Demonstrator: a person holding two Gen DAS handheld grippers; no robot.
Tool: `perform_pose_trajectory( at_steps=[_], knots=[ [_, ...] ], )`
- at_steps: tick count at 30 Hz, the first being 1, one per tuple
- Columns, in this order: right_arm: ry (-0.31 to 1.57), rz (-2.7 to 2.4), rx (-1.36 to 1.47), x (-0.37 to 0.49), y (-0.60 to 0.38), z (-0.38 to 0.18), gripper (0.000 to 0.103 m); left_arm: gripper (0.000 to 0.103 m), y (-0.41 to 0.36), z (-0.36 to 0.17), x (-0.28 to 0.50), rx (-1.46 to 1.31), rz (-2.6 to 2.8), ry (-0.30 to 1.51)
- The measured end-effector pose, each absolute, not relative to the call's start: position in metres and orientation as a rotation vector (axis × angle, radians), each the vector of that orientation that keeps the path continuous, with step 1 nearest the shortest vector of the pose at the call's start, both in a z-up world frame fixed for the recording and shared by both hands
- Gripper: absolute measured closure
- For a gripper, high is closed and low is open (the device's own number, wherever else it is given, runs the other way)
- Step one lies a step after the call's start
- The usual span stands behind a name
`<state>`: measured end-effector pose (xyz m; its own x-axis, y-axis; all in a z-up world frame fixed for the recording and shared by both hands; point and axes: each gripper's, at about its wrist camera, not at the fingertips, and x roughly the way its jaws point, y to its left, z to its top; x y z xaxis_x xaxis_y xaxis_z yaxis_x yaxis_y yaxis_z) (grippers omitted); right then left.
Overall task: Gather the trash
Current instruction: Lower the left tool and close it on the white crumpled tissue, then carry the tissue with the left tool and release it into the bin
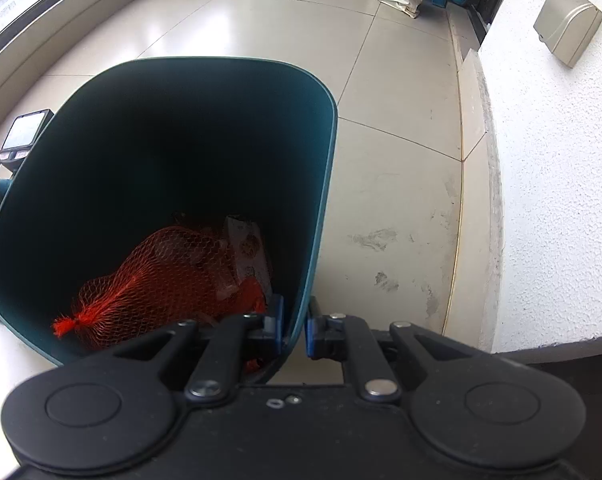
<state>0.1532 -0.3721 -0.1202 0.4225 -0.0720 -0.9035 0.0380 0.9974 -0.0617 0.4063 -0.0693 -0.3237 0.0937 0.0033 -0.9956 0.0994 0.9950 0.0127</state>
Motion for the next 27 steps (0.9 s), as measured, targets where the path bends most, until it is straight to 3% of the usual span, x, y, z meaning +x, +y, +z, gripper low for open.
perform_pose_trajectory(
  at_steps=[3,5,10,18,27],
  knots=[
    [1.141,-0.071,-0.040,0.155,-0.371,-0.122,0.094,0.029,-0.070,-0.332,0.410,0.073,-0.058,1.494],
    [1.142,-0.073,-0.048,0.156,-0.369,-0.122,0.094,0.055,-0.070,-0.336,0.411,0.077,-0.035,1.512],
    [1.142,-0.081,-0.043,0.157,-0.368,-0.122,0.095,0.068,-0.067,-0.333,0.403,0.080,-0.018,1.498],
    [1.138,-0.090,-0.021,0.157,-0.371,-0.121,0.095,0.070,-0.056,-0.289,0.382,0.052,-0.025,1.441],
    [1.131,-0.106,0.015,0.155,-0.375,-0.120,0.096,0.070,-0.050,-0.184,0.355,0.039,-0.106,1.346]
  ],
)
